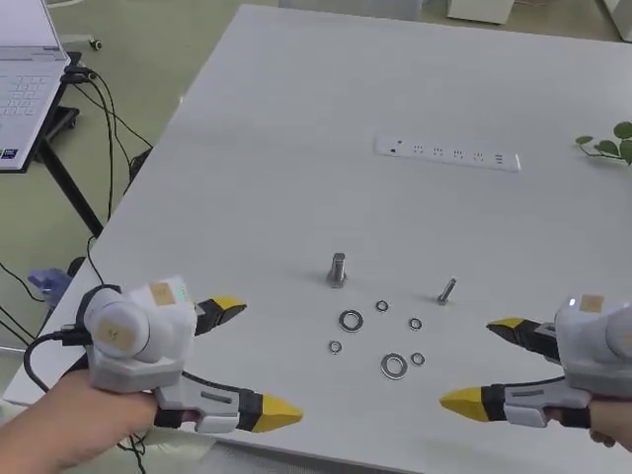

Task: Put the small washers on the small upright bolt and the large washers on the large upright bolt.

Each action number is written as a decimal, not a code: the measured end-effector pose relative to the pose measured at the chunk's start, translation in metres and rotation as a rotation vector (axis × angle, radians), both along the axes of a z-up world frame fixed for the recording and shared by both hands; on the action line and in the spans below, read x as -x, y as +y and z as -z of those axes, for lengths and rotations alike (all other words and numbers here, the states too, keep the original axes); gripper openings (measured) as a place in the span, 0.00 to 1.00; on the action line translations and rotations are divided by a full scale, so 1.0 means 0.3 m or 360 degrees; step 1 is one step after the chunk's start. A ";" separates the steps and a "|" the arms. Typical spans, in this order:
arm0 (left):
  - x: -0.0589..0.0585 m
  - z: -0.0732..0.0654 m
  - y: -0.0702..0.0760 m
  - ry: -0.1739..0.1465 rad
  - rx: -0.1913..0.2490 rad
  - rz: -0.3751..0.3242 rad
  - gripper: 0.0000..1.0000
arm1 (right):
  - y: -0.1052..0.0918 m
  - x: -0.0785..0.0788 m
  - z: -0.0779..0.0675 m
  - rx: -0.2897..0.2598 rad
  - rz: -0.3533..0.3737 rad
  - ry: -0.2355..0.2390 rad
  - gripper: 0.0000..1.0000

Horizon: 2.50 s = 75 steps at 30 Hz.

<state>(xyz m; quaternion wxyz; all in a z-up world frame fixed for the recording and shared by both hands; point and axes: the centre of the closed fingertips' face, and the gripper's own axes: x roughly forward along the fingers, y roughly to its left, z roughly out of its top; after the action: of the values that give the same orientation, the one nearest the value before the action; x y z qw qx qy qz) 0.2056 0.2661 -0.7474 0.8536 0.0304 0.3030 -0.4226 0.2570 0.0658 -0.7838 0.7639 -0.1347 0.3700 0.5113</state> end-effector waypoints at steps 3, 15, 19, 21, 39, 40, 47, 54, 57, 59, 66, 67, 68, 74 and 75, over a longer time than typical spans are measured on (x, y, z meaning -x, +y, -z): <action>0.002 0.007 -0.001 0.0003 0.0000 0.0007 0.98 | 0.015 -0.004 0.010 0.0054 -0.0051 -0.0018 0.80; 0.022 0.032 -0.006 0.0014 -0.0053 0.0057 0.99 | 0.054 -0.014 0.030 0.0165 -0.0201 -0.0043 0.75; 0.015 0.029 -0.005 -0.0002 -0.0042 0.0045 0.99 | 0.071 -0.015 0.044 0.0231 -0.0281 -0.0067 0.74; 0.008 0.029 -0.002 -0.0013 -0.0043 0.0036 0.99 | 0.078 -0.016 0.054 0.0266 -0.0324 -0.0079 0.73; -0.034 0.032 0.019 -0.0108 -0.0111 0.0031 0.98 | 0.161 -0.013 0.125 0.0454 -0.0640 -0.0149 0.64; -0.034 0.034 0.021 -0.0110 -0.0116 0.0032 0.98 | 0.164 -0.011 0.129 0.0460 -0.0655 -0.0149 0.63; -0.030 0.041 0.037 -0.0140 -0.0174 0.0038 0.99 | 0.178 -0.012 0.155 0.0499 -0.0721 -0.0137 0.60; -0.035 0.078 0.072 -0.0164 -0.0342 0.0094 0.97 | 0.186 -0.004 0.180 0.0533 -0.0782 -0.0119 0.59; -0.039 0.083 0.076 -0.0174 -0.0375 0.0108 0.97 | 0.193 -0.001 0.192 0.0558 -0.0825 -0.0125 0.59; -0.041 0.089 0.079 -0.0169 -0.0393 0.0119 0.97 | 0.198 -0.001 0.202 0.0569 -0.0848 -0.0126 0.58; -0.051 0.093 0.087 -0.0166 -0.0427 0.0148 0.98 | 0.208 -0.004 0.237 0.0613 -0.0907 -0.0131 0.55; -0.053 0.092 0.087 -0.0167 -0.0425 0.0147 0.98 | 0.209 -0.003 0.241 0.0616 -0.0917 -0.0133 0.54; -0.056 0.090 0.086 -0.0172 -0.0424 0.0149 0.98 | 0.205 -0.004 0.256 0.0633 -0.0938 -0.0137 0.54; -0.059 0.093 0.084 -0.0175 -0.0425 0.0155 0.98 | 0.199 -0.009 0.296 0.0698 -0.0981 -0.0146 0.49; -0.058 0.094 0.083 -0.0175 -0.0424 0.0158 0.98 | 0.199 -0.010 0.298 0.0706 -0.0979 -0.0143 0.47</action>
<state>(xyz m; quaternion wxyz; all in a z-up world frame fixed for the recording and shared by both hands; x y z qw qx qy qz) 0.2230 0.2909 -0.7758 0.8354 0.1815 0.3073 -0.4180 0.2599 0.1256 -0.8734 0.5424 -0.4238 0.3802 0.6178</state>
